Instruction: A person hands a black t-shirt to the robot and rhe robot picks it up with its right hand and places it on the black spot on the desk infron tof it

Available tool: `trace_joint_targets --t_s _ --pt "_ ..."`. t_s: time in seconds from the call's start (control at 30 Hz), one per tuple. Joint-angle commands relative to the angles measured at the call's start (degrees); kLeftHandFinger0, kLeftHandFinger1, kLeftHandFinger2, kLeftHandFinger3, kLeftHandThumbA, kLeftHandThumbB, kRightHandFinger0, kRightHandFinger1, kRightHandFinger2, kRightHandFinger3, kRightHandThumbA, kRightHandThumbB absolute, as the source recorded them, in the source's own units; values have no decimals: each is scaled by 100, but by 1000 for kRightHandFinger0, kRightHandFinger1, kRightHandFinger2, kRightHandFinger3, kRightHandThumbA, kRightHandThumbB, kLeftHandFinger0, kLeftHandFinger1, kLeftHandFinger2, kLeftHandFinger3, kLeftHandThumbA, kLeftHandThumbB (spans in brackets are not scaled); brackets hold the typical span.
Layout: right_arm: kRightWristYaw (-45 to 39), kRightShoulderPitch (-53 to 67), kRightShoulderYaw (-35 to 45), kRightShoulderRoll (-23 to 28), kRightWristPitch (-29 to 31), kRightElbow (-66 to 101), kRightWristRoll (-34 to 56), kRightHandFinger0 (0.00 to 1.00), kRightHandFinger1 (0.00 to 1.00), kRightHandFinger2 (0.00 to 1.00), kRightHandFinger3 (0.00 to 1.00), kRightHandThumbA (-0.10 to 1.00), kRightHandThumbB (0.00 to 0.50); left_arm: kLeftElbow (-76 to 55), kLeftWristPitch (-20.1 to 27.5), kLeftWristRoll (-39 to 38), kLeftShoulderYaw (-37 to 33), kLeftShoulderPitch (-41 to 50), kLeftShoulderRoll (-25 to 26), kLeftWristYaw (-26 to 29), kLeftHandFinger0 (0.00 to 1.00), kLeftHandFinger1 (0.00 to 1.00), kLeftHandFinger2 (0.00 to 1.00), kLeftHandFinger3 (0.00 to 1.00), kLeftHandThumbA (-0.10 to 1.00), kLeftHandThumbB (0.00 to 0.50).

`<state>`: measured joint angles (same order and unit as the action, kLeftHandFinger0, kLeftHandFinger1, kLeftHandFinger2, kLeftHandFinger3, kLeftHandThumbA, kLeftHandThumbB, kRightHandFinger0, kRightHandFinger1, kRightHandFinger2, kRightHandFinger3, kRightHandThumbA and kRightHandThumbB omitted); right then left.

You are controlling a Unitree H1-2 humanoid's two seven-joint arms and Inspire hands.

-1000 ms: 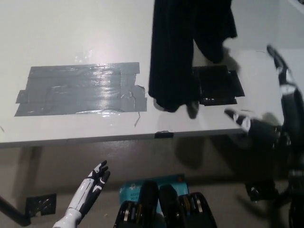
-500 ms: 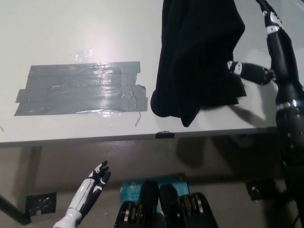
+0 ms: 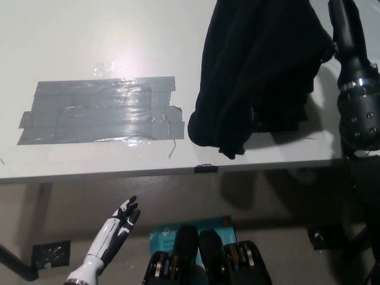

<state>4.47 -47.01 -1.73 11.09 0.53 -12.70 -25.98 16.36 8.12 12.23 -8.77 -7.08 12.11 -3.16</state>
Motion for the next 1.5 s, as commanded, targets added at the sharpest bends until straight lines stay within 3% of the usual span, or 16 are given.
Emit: trace_joint_targets --t_s 0.0,0.1,0.13,0.17,0.2,0.23,0.27,0.3,0.33,0.4,0.47,0.7,0.9,1.2,1.3,1.47 --pt "57 -532 -26 -78 -162 7 62 1000 1000 1000 1000 1000 429 -78 184 -58 44 -113 52 -71 1000 1000 1000 1000 1000 500" --pt "60 -623 -41 -128 -198 -115 80 1000 1000 1000 1000 954 410 -90 157 -89 58 -109 46 -97 1000 1000 1000 1000 1000 500" --pt "239 -746 31 -215 -89 -397 156 1000 1000 1000 1000 791 341 -147 29 -128 78 -100 27 -119 1000 1000 1000 1000 1000 500" --pt "475 -866 60 -247 80 -715 117 1000 1000 1000 1000 457 327 -122 47 -156 89 -93 3 -107 1000 1000 1000 1000 1000 500" --pt "479 -867 62 -249 88 -723 116 1000 1000 1000 1000 457 327 -125 47 -156 88 -88 2 -107 1000 1000 1000 1000 1000 500" --pt "881 -1055 58 -264 349 -1297 -12 244 309 419 428 -80 262 -133 76 -82 63 -77 16 -82 1000 1000 1000 1000 1000 500" --pt "1129 -1119 22 -268 387 -1498 -167 117 190 299 336 -96 254 -157 59 -78 63 -71 19 -90 1000 1000 1000 1000 1000 500" --pt "1476 -1192 -22 -289 417 -1715 -357 5 160 410 402 -100 235 -176 53 -62 66 -92 36 -95 1000 1000 1000 1000 1000 500" --pt "1594 -1215 -28 -295 554 -1826 -349 0 210 558 547 -100 207 -164 66 -55 68 -113 43 -96 1000 1000 1000 1000 1000 500" --pt "1720 -1215 -8 -298 860 -1931 -265 0 333 780 802 -100 195 -159 16 -29 71 -167 47 -88 1000 1000 1000 1000 1000 500" --pt "1792 -1192 -7 -318 915 -1896 -254 0 387 847 895 -100 187 -150 20 -59 83 -169 44 -95 1000 1000 1000 1000 1000 500" --pt "1992 -1151 -4 -301 1114 -1703 -240 0 413 863 889 -100 172 -83 87 -52 78 -176 64 -95 1000 1000 1000 1000 1000 500" --pt "2159 -1234 85 -235 1047 -1328 -241 0 415 886 1000 -100 156 -19 119 -61 93 -196 44 -64 1000 1000 1000 1000 1000 500" --pt "2432 -1472 396 -144 943 -1060 -114 0 403 855 989 -100 136 -21 129 -15 78 -249 51 -50 1000 1000 1000 1000 1000 500" --pt "2499 -1595 631 -140 818 -1063 37 0 401 843 936 -100 137 -18 112 -46 91 -255 60 -70 1000 1000 1000 1000 1000 500" --pt "2759 -1618 781 20 1072 -1595 33 0 330 786 896 -100 149 -78 102 1 67 -253 78 -75 1000 1000 1000 1000 1000 500"
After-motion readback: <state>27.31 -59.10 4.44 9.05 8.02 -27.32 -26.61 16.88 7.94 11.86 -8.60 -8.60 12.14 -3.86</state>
